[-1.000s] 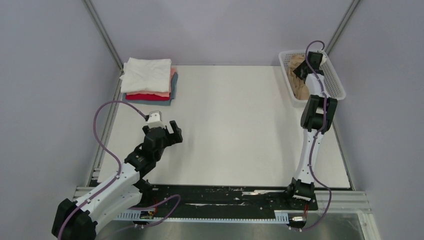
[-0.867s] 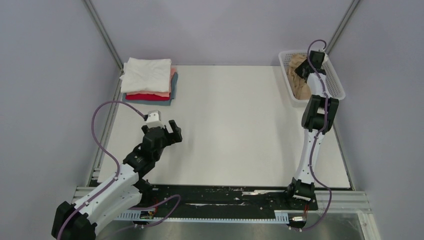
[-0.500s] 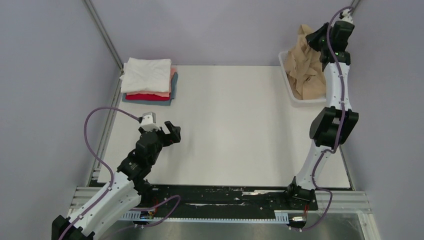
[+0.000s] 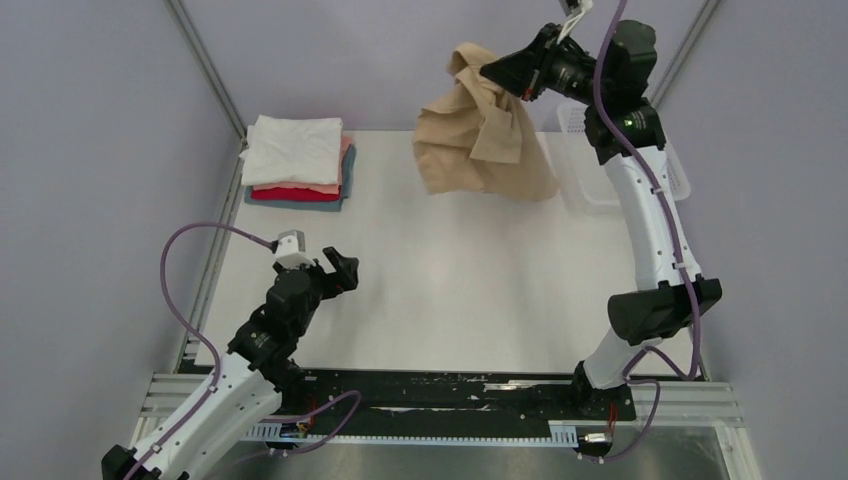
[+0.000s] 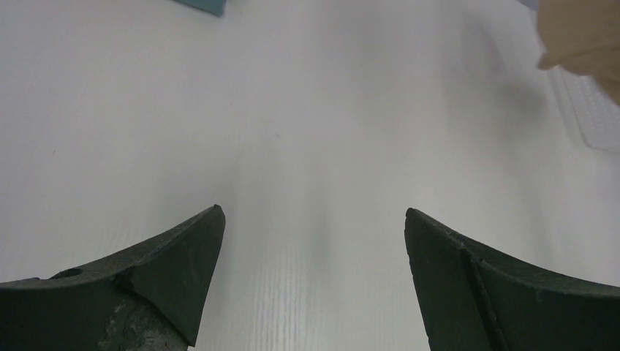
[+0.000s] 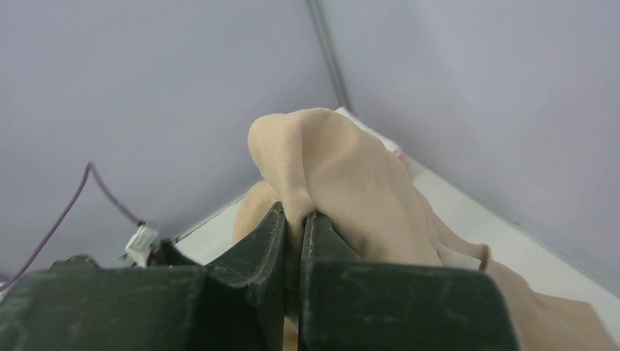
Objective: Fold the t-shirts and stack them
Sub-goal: Move the tshirt to the center of the board, then flatten out the tshirt
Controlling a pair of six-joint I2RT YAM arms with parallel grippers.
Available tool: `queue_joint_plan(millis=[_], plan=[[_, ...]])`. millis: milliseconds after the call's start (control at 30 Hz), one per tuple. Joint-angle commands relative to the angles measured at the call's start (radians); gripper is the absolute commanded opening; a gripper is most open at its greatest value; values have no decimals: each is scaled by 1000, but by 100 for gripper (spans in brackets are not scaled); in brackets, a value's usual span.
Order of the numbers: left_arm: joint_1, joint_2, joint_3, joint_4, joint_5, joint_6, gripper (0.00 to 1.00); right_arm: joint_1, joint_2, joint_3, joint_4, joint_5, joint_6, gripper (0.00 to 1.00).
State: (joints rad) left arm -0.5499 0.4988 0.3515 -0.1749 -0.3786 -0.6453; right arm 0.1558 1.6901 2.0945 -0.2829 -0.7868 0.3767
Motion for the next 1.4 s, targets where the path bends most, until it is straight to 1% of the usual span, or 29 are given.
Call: queue_joint_plan(millis=[0,67,133,267,367,433,533,567,633,667,700,767,800,867,900,967,1000,1100,1300,1367], plan=[[-1,-36,2,-50,-49,-64,100,94,-40,-24,39,-117,-54,0],[-1,-48,-1,-68,-65,-85,100,122,-76,-94,54,-86,-70,0],[-2,-54,5,-90,-83,-107,100,127,-123,-205,72,-18,-68,0],[-1,-53,14,-111,-75,-109,100,119,-276,-555,80,198,-55,0],[-2,-41,4,-93,-84,-118,100,113,-387,-857,108,318,-82,5],[-2,-17,2,-84,-94,-121,100,103,-444,-1039,121,457,-66,9],[-2,45,11,-64,-88,-123,100,63,-464,-1224,122,638,-52,23],[-2,60,11,-53,-84,-124,100,49,-458,-1257,121,709,-34,34],[-2,110,15,-15,-64,-124,100,38,-440,-1290,109,765,-29,72],[-2,148,20,18,-41,-120,100,39,-436,-1289,90,773,-34,80],[-1,168,24,35,-31,-110,100,39,-438,-1281,71,775,-38,85],[2,238,49,68,-20,-105,100,40,-465,-1275,45,785,-37,96],[16,287,69,87,-8,-103,100,40,-491,-1276,38,804,-30,99],[57,371,95,130,56,-100,100,40,-568,-1299,30,850,1,100],[74,428,113,143,117,-100,100,40,-605,-1315,30,860,14,100],[127,518,142,181,192,-110,100,42,-674,-1350,30,871,30,100],[154,547,150,194,212,-119,100,41,-707,-1367,33,874,32,100],[187,672,186,250,288,-137,100,42,-788,-1415,39,869,16,100],[210,865,272,254,329,-171,100,42,-886,-1459,54,855,-6,100],[211,915,293,243,323,-181,97,42,-891,-1459,56,849,-15,100]])
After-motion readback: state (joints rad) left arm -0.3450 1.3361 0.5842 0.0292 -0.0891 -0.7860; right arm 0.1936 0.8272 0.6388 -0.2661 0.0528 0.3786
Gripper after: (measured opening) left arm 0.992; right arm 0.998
